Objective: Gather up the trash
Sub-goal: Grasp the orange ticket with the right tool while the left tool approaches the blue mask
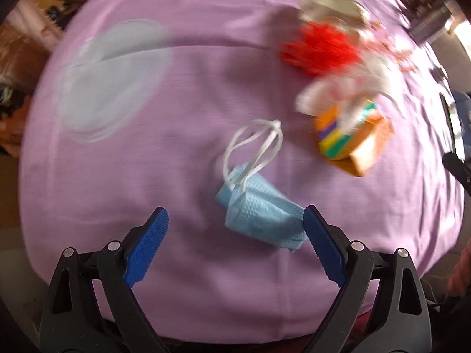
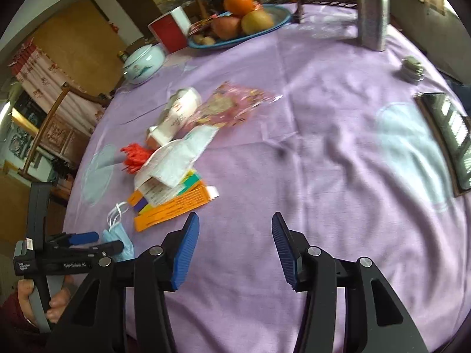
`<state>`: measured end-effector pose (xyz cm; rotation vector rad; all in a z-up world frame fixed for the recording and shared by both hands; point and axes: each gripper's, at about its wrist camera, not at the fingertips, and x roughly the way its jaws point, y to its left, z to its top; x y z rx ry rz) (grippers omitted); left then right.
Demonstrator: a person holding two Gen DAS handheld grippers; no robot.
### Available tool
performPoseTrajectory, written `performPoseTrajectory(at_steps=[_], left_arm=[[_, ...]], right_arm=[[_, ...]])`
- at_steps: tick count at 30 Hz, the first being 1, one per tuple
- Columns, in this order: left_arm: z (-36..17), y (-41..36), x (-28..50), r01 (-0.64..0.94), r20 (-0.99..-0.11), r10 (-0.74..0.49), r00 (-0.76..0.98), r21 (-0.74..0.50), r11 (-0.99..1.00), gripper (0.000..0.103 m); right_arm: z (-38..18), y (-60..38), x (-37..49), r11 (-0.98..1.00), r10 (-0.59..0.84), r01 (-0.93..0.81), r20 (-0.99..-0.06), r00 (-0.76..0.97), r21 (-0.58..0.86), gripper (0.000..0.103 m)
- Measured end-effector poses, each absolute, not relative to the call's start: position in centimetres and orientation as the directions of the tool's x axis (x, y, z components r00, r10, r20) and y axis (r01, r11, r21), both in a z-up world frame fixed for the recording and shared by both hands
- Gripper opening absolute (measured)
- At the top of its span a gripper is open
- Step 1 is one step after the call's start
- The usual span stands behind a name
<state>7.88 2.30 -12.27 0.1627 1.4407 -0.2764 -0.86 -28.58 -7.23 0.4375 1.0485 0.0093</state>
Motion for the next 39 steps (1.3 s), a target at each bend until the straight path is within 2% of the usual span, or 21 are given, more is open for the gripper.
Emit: performPoseTrajectory(at_steps=[4,9,14,16,19,23,30,35,39], left_arm=[[-10.8,6.7,8.0,0.202,-0.987,-0.033,0.158,0.000,0.979,0.090],[-9.8,10.5,7.1,0.132,-0.984,-0.021,0.178,0.003,0.991,0.090],[-9.2,11.5,5.8,0.136,-0.982,-0.020,0.189,0.006,0.991,0.090],[-9.2,11.3,5.4,0.140,-0.981,-0.021,0.192,0.007,0.990,0.090],[-9.1,10.8,5.7,0.150,-0.981,-0.027,0.192,0.002,0.989,0.090],[-9.5,10.7,6.0,0.170,-0.982,-0.038,0.185,-0.006,0.985,0.090],[-9.9,8.7,6.6,0.219,-0.981,-0.066,0.180,-0.026,0.975,0.090],[-10.1,7.3,6.8,0.263,-0.981,-0.081,0.176,-0.032,0.964,0.090],[-10.1,6.9,7.0,0.276,-0.981,-0.084,0.177,-0.033,0.961,0.090]], right_arm=[[-8.2,-25.3,0.7,0.908,0.293,0.136,-0.833,0.469,0.395,0.051],[-8.4,-21.8,2.3,0.916,0.325,0.072,-0.834,0.445,0.395,0.051],[-8.6,-19.2,3.4,0.946,0.276,0.039,-0.863,0.422,0.322,0.052],[-8.9,-18.4,3.8,0.962,0.234,0.033,-0.880,0.413,0.271,0.057],[-9.4,-17.9,4.0,0.977,0.182,0.034,-0.901,0.394,0.212,0.059],[-10.1,-18.9,3.8,0.981,0.119,0.092,-0.911,0.394,0.168,0.060],[-9.8,-26.6,0.9,0.941,-0.019,0.316,-0.912,0.411,0.123,0.060],[-9.0,-29.6,-1.5,0.896,-0.017,0.404,-0.893,0.449,0.186,0.060],[-8.3,-28.8,-1.1,0.881,0.074,0.370,-0.858,0.508,0.294,0.077]])
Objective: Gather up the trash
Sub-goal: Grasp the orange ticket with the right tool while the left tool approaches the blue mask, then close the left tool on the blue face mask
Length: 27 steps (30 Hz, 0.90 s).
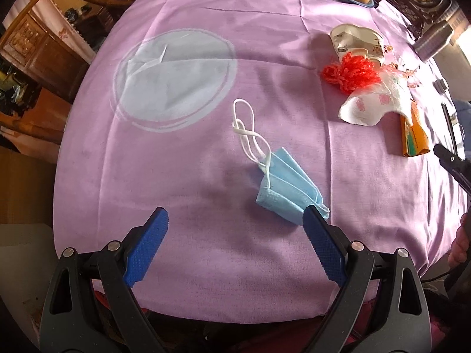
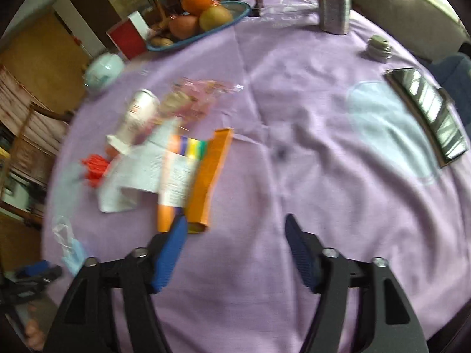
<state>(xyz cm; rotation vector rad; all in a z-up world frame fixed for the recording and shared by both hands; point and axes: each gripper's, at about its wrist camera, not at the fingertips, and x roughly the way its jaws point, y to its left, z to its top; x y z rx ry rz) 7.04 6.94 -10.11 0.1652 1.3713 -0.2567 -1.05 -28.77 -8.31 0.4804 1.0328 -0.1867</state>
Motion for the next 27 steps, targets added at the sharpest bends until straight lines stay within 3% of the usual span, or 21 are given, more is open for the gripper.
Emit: performPoseTrajectory(at_steps=[4,14,15,16,27], left_arm=[[-9.9,7.2,7.0,0.273,-0.980,-0.083,0.182,-0.031,0.962,0.090],[-9.6,8.3,6.2,0.229,-0.978,-0.106,0.179,-0.063,0.971,0.090],[-9.6,8.1,6.2,0.235,-0.977,-0.115,0.178,-0.071,0.969,0.090],[-9.6,7.8,6.2,0.241,-0.977,-0.122,0.177,-0.077,0.967,0.090],[-12.7,2.9,7.7,0.262,-0.977,-0.175,0.118,-0.139,0.955,0.087]], right_arm=[[-8.1,-25.9,0.9,0.916,0.087,0.297,-0.856,0.509,0.269,0.083],[-10.3,-24.5,4.8,0.963,-0.015,0.248,-0.889,0.457,0.111,0.082],[-10.5,-24.7,5.0,0.965,-0.024,0.243,-0.888,0.460,0.100,0.073],[-10.6,-24.7,5.0,0.967,-0.015,0.234,-0.887,0.462,0.105,0.048],[-6.5,-29.1,-0.3,0.942,0.019,0.271,-0.839,0.544,0.197,0.044]])
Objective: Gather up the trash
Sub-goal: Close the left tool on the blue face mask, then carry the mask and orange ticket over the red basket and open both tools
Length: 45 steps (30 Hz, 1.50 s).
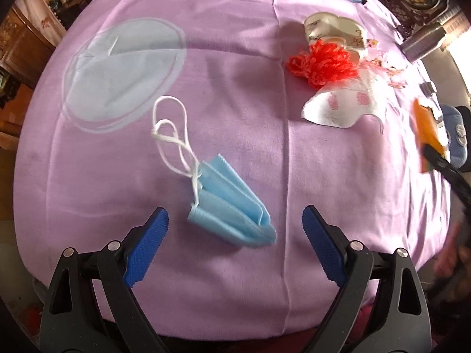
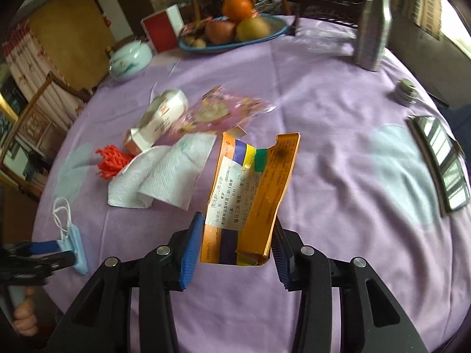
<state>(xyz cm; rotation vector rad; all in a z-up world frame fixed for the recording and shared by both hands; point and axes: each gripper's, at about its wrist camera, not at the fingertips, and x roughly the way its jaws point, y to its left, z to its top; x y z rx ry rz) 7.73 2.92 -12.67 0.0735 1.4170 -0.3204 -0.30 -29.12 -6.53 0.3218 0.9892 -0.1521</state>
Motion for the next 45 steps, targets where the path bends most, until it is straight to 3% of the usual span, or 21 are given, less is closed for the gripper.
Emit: performPoseTrajectory(at_steps=[4,8,14,22,32,40,43,45], left_arm=[[-13.4,3.0,8.2,0.248,-0.977,-0.173,0.125,-0.138,0.959,0.052],[-12.0,4.1,8.3,0.228,-0.963,-0.204,0.177,-0.161,0.960,0.041],[-7.5,7.6,7.6,0.183,-0.928,-0.210,0.307,-0.159,0.970,0.040],[-4.9,16.5,5.6,-0.019,-0.907,-0.131,0.400,-0.151,0.988,0.040],[-6.2,32.1,-1.9,-0.378,-0.921,-0.003,0.389,-0.162,0.911,0.040],[-8.7,39.4,-7.1,-0.529,-0.937,0.022,0.349,-0.178,0.830,0.040],[-9.5,41.3,-8.0,-0.564,-0.941,0.021,0.338,-0.185,0.805,0.044],[-9.8,42.0,-8.1,-0.583,-0.945,0.020,0.326,-0.184,0.792,0.054]], right_arm=[[-4.6,-30.1,-1.7,0.935,0.012,0.280,-0.812,0.584,0.216,0.044],[-3.1,-29.5,-1.8,0.938,0.032,0.252,-0.781,0.623,0.240,0.044],[-1.6,-26.0,-0.1,0.954,0.124,0.129,-0.749,0.651,0.270,0.044],[-0.7,-18.1,3.0,0.958,0.266,-0.081,-0.743,0.614,0.276,0.044],[0.2,-6.1,5.0,0.908,0.400,-0.338,-0.755,0.520,0.249,0.044],[1.3,2.8,4.9,0.845,0.453,-0.496,-0.760,0.466,0.199,0.044],[1.8,4.9,4.3,0.826,0.458,-0.535,-0.762,0.458,0.176,0.044],[2.0,6.1,4.0,0.816,0.460,-0.554,-0.764,0.452,0.164,0.044]])
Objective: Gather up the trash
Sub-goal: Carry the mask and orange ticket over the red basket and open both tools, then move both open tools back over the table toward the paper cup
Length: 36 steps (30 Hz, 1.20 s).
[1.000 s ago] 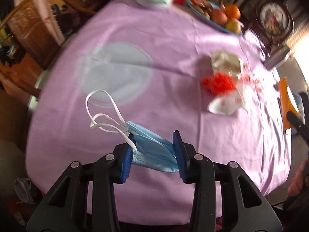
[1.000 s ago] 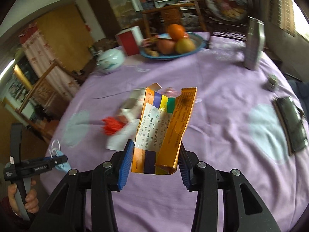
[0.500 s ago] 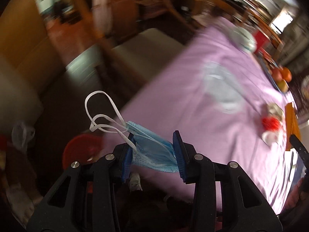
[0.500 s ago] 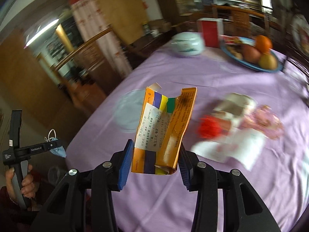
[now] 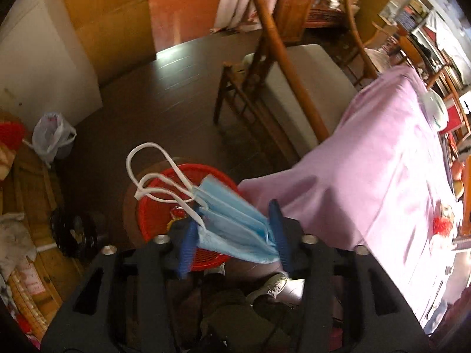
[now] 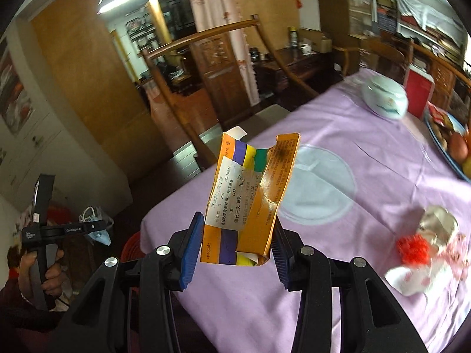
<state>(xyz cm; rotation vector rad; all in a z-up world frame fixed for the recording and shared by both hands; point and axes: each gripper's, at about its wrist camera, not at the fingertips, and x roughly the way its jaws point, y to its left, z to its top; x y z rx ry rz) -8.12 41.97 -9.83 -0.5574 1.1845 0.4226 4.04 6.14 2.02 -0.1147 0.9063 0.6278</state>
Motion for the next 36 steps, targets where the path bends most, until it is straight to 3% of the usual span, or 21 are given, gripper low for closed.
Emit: performPoseTrajectory(at_steps=[2,7,14,24,26,28,36], left_arm=[[-10.1,42.3,-8.1,-0.600,-0.948,0.022,0.317,-0.182,0.779,0.067],[-10.4,43.8,-9.5,-0.624,-0.950,0.013,0.311,-0.194,0.757,0.076],[-10.7,46.1,-12.5,-0.673,-0.958,0.034,0.285,-0.174,0.719,0.077],[-9.9,49.5,-19.0,-0.780,-0.963,0.096,0.253,-0.144,0.609,0.081],[-9.8,49.8,-20.1,-0.794,-0.964,0.108,0.242,-0.133,0.594,0.081],[-9.6,50.0,-21.0,-0.803,-0.965,0.119,0.236,-0.124,0.583,0.081],[-8.5,50.1,-20.0,-0.781,-0.957,0.135,0.257,-0.123,0.612,0.083]], right_arm=[[2.1,7.1,3.8,0.809,0.461,-0.566,-0.769,0.444,0.158,0.044],[1.7,9.9,3.0,0.787,0.466,-0.597,-0.784,0.410,0.155,0.044],[1.0,14.7,1.8,0.712,0.506,-0.679,-0.801,0.319,0.180,0.044],[0.0,25.1,-2.8,0.425,0.578,-0.878,-0.812,0.076,0.220,0.045],[-0.4,27.3,-4.0,0.348,0.583,-0.906,-0.812,0.008,0.241,0.048],[-0.8,28.7,-4.2,0.328,0.573,-0.914,-0.820,-0.008,0.238,0.065],[0.4,27.3,-3.2,0.401,0.611,-0.885,-0.789,0.067,0.235,0.067]])
